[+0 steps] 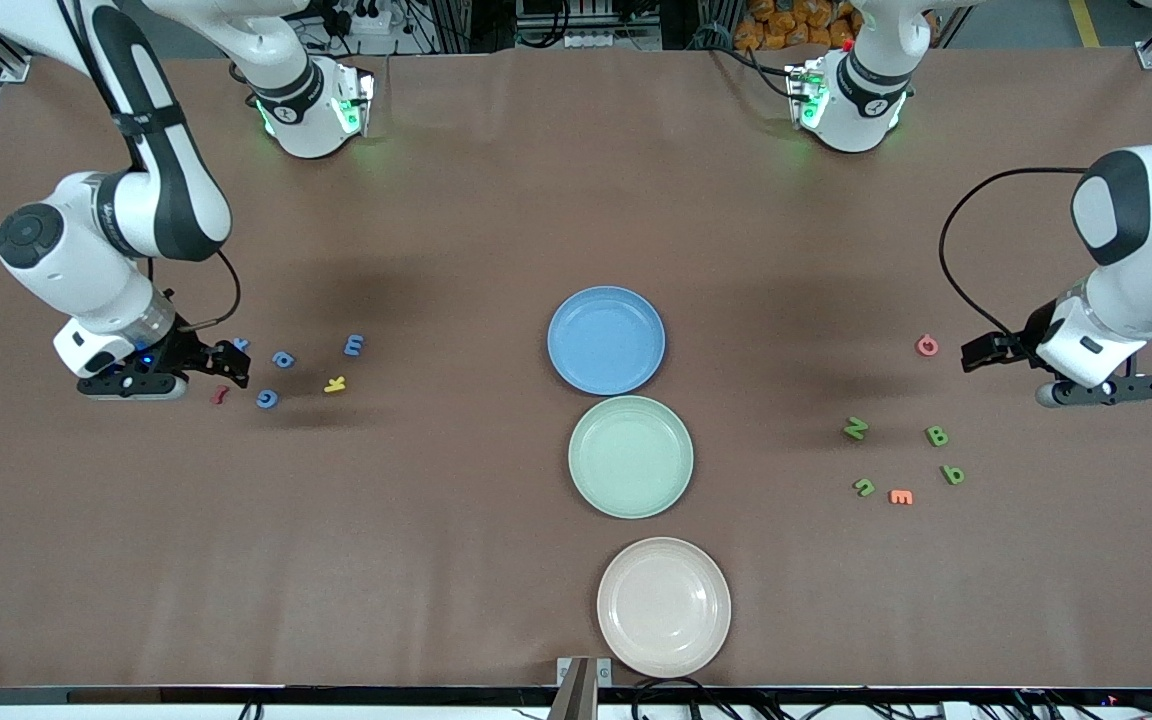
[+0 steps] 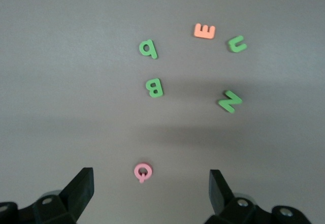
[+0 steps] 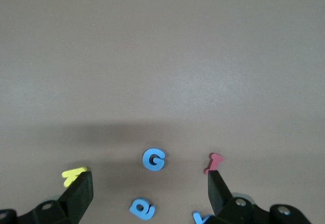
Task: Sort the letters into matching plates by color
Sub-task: 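Reach the blue G and green a with the right and left grippers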
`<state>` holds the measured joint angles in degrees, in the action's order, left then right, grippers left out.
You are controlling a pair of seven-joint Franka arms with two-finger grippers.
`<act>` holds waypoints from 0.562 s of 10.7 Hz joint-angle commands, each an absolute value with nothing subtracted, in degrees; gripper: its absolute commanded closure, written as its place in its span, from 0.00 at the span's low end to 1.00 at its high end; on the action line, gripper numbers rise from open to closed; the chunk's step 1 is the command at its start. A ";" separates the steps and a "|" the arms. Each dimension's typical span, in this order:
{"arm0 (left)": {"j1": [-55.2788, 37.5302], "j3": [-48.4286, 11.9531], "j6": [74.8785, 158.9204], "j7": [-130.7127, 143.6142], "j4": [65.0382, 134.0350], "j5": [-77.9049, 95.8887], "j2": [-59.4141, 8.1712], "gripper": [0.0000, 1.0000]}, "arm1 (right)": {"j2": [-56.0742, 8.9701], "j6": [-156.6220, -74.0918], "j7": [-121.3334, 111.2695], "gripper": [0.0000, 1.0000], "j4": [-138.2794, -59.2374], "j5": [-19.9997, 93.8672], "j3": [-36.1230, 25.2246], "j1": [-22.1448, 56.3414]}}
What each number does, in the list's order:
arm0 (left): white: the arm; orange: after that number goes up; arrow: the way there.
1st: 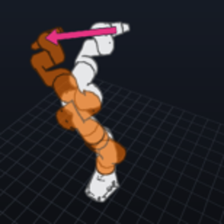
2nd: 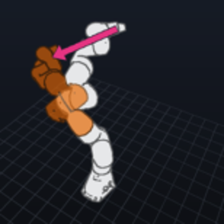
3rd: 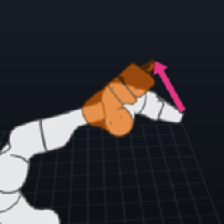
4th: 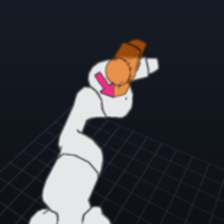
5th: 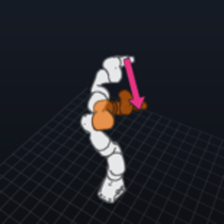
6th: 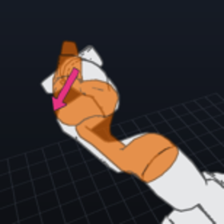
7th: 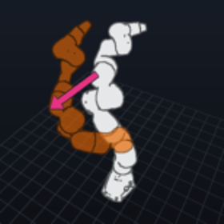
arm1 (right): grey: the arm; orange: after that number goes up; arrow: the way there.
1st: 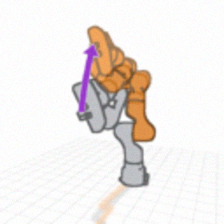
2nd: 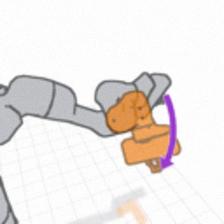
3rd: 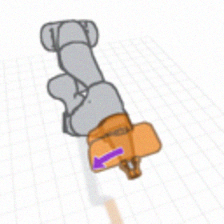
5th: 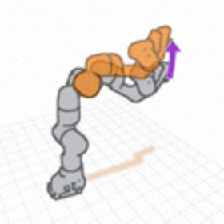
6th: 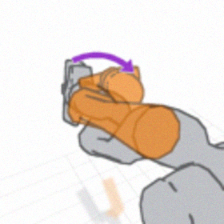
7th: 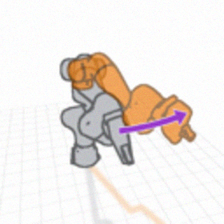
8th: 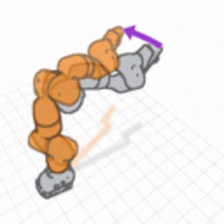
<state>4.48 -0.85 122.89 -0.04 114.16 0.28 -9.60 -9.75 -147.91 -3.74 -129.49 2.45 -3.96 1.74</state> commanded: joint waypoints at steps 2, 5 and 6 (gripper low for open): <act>4.83 -0.88 124.80 3.50 108.47 -0.08 -16.95 0.00 | -17.39 -154.60 -4.48 0.00 -128.50 2.37 -3.52 0.35; 4.84 -0.88 124.80 14.02 102.15 -4.29 -23.97 0.00 | -20.29 -155.13 -4.13 0.07 -127.89 2.81 -3.52 0.44; 4.66 -0.88 124.80 16.67 100.56 -4.65 -26.17 0.00 | -20.91 -155.13 -4.13 0.09 -127.79 2.81 -3.52 0.44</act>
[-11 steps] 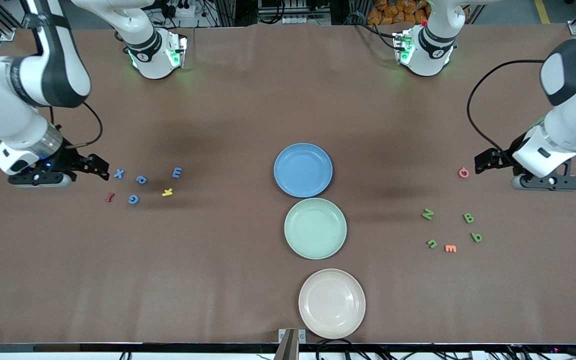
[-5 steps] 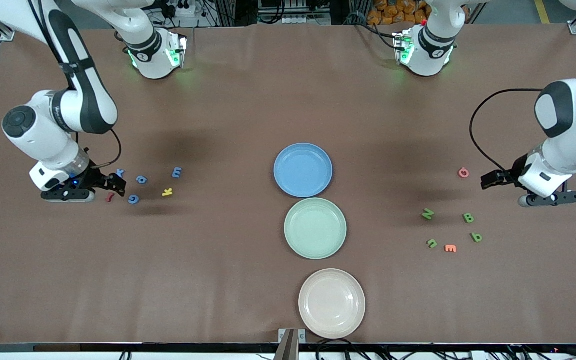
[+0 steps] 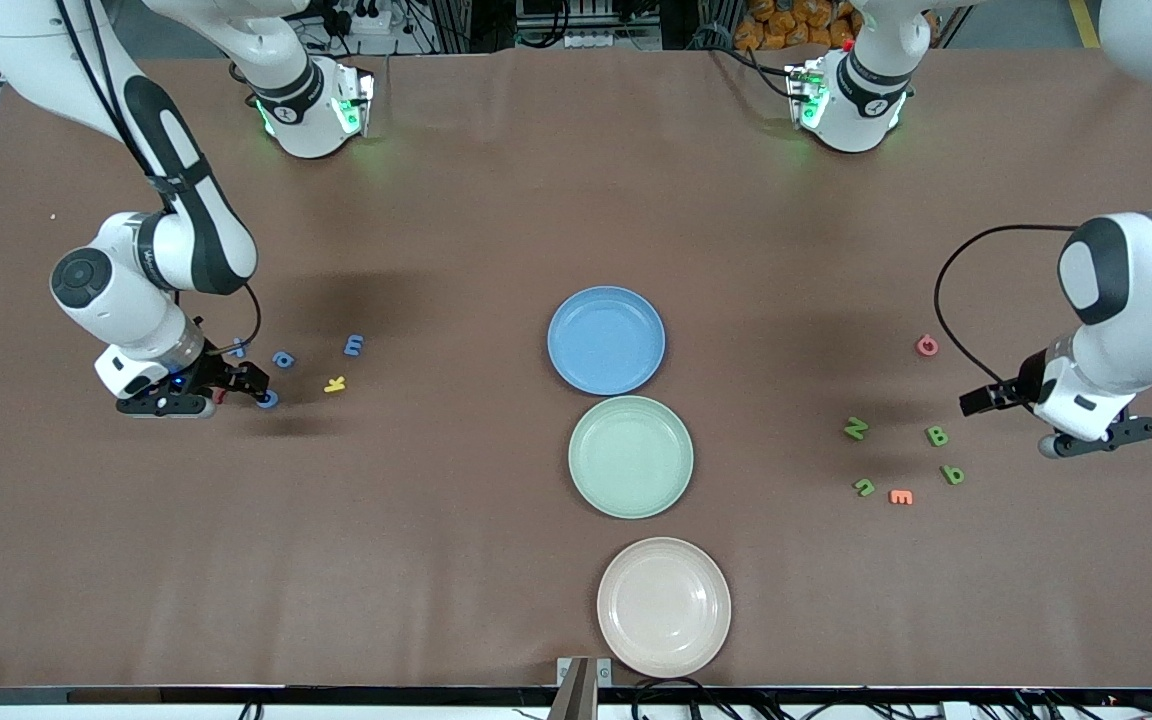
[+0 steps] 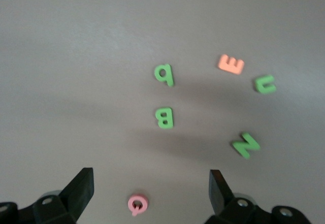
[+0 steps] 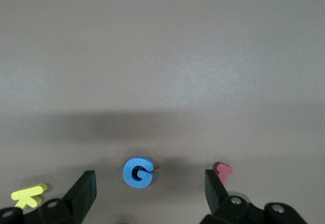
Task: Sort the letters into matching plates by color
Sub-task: 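Reach the blue G and green a with the right and left grippers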
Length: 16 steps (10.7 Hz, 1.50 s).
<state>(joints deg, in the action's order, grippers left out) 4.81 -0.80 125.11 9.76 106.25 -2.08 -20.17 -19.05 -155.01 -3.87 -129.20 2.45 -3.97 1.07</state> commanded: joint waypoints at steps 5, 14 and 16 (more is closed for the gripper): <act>5.01 -0.79 127.34 20.30 94.75 -4.48 -34.79 0.00 | -23.99 -155.39 -3.69 0.16 -127.18 3.16 -3.43 0.97; 5.19 -0.53 133.68 29.88 88.68 -4.22 -44.82 0.00 | -27.15 -156.97 -3.69 0.39 -126.48 3.16 -3.34 1.76; 5.10 -0.53 133.68 29.88 88.68 -4.22 -45.35 0.00 | -27.33 -156.89 -3.60 0.50 -126.21 3.16 -3.34 1.76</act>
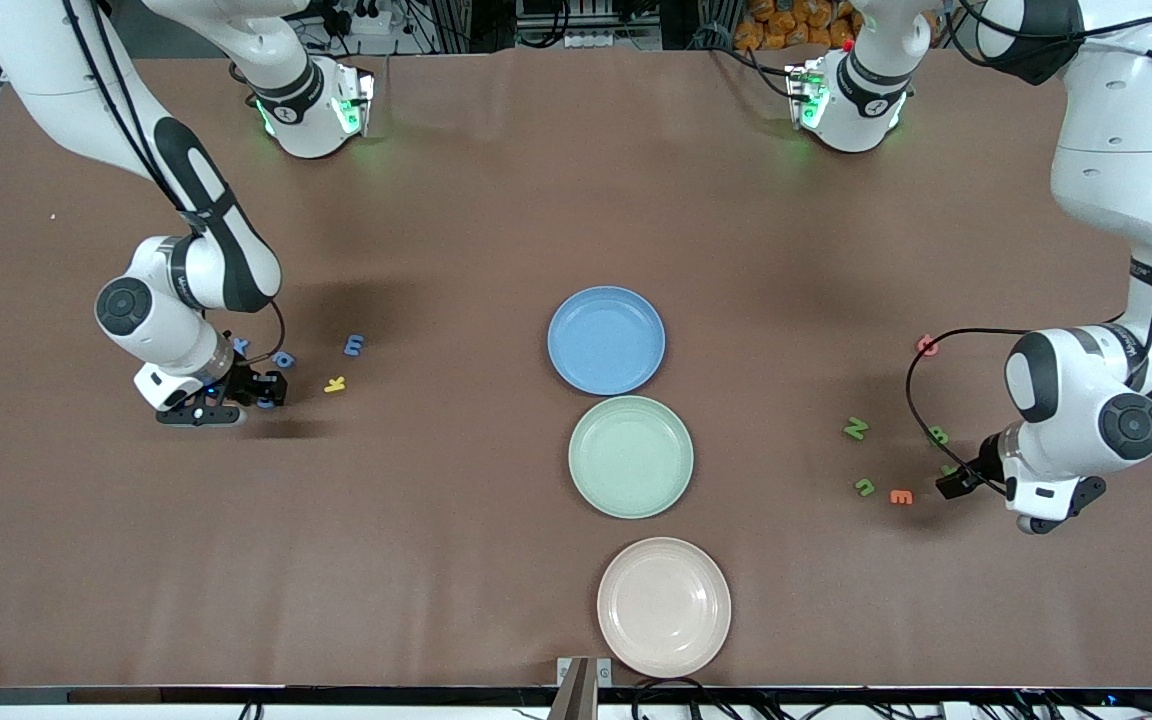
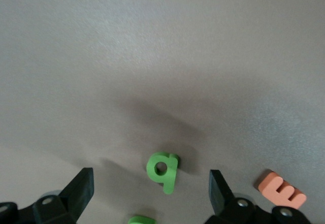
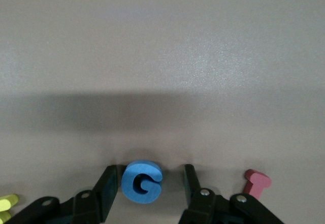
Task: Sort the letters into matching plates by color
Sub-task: 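Grasp and lift the blue G and green a with both grippers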
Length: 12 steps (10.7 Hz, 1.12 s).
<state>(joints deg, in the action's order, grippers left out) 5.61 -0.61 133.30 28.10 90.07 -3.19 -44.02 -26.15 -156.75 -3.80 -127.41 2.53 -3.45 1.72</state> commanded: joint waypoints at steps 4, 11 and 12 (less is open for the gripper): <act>4.92 -0.53 133.86 29.62 88.68 -4.39 -45.79 0.00 | -27.07 -156.36 -3.60 0.91 -125.77 3.16 -3.16 1.93; 4.83 -0.62 135.70 29.79 89.03 -6.59 -46.05 0.96 | -19.16 -143.88 -3.43 1.00 -123.75 5.69 -2.55 4.65; 4.83 -0.62 135.70 30.67 89.03 -6.59 -46.05 1.00 | -19.07 -143.53 -3.43 1.00 -123.66 8.67 -2.55 5.96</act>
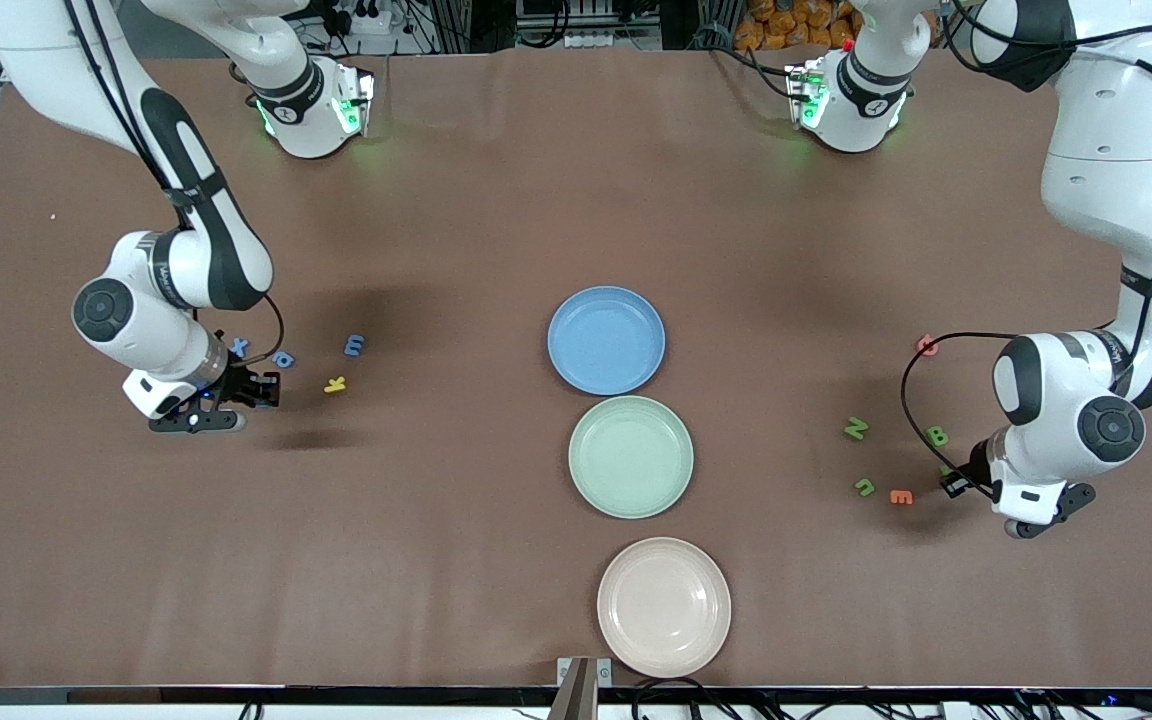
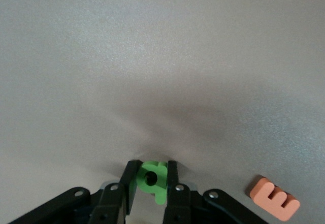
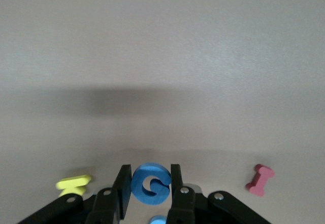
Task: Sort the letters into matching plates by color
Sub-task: 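Grasp and lift the blue G and green a with both grippers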
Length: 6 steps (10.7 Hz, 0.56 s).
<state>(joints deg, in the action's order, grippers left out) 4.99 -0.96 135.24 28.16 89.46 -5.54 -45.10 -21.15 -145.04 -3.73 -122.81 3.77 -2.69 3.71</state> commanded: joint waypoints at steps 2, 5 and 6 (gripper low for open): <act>4.83 -0.62 135.70 31.29 89.03 -6.68 -45.79 1.00 | -18.72 -143.35 -3.34 1.00 -123.49 10.89 -2.55 7.99; 3.96 -0.79 135.53 31.29 89.03 -6.77 -45.18 1.00 | -18.46 -141.94 2.08 1.00 -123.05 11.78 -2.29 10.89; 3.00 -0.79 135.35 31.12 89.03 -6.94 -44.83 1.00 | -18.46 -141.94 4.98 1.00 -122.96 11.86 -0.89 11.42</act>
